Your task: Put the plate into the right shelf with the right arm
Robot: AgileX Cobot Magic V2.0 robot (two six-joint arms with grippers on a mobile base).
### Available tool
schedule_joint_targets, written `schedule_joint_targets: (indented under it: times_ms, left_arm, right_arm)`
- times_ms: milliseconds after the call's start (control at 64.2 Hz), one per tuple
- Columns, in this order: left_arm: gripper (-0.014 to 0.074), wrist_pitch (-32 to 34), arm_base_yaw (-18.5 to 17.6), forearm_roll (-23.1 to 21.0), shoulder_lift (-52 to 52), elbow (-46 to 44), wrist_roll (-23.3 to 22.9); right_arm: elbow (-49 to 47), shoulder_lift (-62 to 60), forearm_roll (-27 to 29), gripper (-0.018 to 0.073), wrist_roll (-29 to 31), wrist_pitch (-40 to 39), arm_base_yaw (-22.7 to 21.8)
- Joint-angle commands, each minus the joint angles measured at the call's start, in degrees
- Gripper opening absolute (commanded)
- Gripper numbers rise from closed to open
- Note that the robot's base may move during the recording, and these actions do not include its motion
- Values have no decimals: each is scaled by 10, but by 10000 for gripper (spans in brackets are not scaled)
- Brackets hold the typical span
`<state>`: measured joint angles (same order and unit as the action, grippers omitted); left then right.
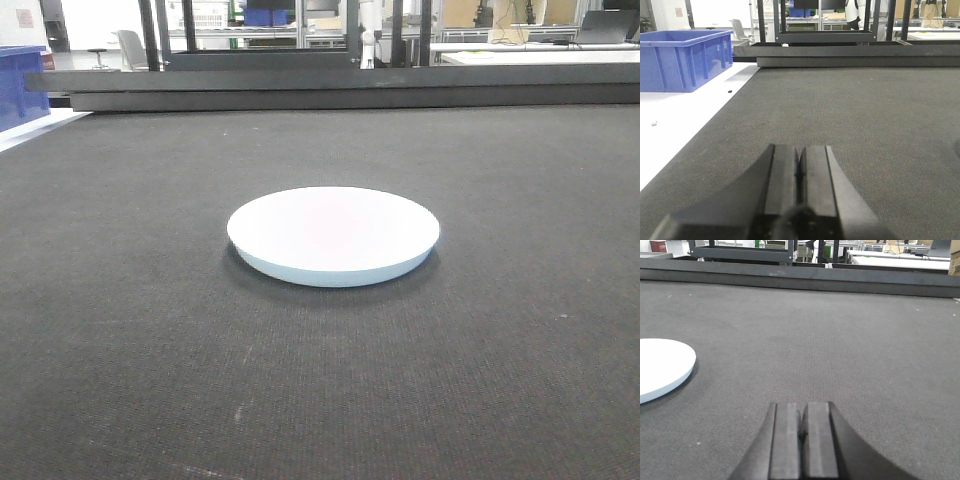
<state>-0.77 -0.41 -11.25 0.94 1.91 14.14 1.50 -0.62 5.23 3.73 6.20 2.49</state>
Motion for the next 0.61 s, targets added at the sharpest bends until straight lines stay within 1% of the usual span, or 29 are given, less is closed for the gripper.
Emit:
schedule_joint_targets:
  times_ms: [0, 592]
  left_arm:
    - [-47, 51, -1, -1, 7, 5, -1]
    - [-47, 51, -1, -1, 7, 5, -1]
  right_arm:
    - [-3, -8, -6, 50, 2, -54, -3]
    - [-3, -8, -6, 50, 2, -54, -3]
